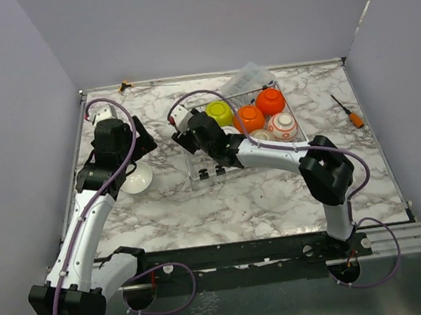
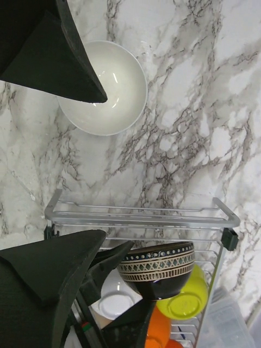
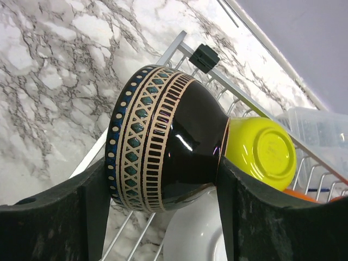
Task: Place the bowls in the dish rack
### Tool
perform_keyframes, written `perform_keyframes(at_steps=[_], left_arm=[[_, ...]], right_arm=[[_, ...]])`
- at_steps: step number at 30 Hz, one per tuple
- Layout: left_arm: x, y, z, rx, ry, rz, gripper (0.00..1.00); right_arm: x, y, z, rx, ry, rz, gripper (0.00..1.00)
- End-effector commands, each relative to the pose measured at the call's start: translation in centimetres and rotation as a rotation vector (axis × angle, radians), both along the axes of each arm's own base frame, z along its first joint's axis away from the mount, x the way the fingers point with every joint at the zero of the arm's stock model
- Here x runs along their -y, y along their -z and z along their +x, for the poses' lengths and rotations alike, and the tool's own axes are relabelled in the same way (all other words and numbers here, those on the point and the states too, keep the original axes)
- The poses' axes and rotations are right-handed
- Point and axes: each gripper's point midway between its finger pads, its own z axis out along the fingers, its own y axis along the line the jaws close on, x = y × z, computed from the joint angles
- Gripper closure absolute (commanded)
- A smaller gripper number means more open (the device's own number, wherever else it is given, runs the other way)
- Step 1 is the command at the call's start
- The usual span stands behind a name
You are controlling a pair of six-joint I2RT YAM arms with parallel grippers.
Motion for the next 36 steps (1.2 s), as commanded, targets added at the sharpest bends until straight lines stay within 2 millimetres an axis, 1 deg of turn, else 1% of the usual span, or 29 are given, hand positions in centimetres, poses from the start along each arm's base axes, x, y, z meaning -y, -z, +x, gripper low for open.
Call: perform_keyframes(at_steps=[1,5,9,14,19,21,24,27,30,34,36], left_arm=[[-0.6,2.0,-0.8,-0.063,0.003,0.045,0.01],[-0.7,2.6,-0.6,-0.08,0.0,0.056,0.01],[-0.7,2.9,-0.3,-0.088,0.006,0.066,0.01],[-0.5,3.3,-0.1,-0.103,0.02,0.067,0.01],[-0.3,3.8,-0.1,-0.119,0.03,0.069,0.01],[-0.3,4.1,0.0,-0.126,0.033,0.072,0.01],[-0.2,4.2,0.1,-0.132,0.035,0.075,0.01],[-0.3,4.2,0.2,-0.131,0.034,0.077,0.01],[-0.3,4.2,0.2,-0.132,0.034,0.08,0.01],[-0.3,4.3,0.2,-0.135,0.034,0.078,0.01],[-0.3,4.4,0.1,-0.137,0.035,0.078,0.01]], right_arm=[[-1.3,-2.4,2.2,0.139,-0.044,-0.058,0.65],[-1.1,-1.5,2.4,0.146,-0.048,-0.113,0.64],[-1.3,0.3,1.6,0.125,-0.13,-0.187,0.62],[-0.7,2.4,1.5,0.109,-0.153,-0.282,0.62],[0.1,3.8,1.3,0.091,-0.164,-0.36,0.6],[0.2,4.3,0.8,0.072,-0.189,-0.378,0.59],[0.2,5.3,-0.2,0.019,-0.237,-0.398,0.54],[0.1,5.7,-1.1,-0.024,-0.279,-0.397,0.48],[0.3,6.3,-1.7,-0.059,-0.291,-0.409,0.43],[1.2,6.6,-2.2,-0.074,-0.295,-0.445,0.43],[1.7,6.7,-2.4,-0.065,-0.307,-0.466,0.46]])
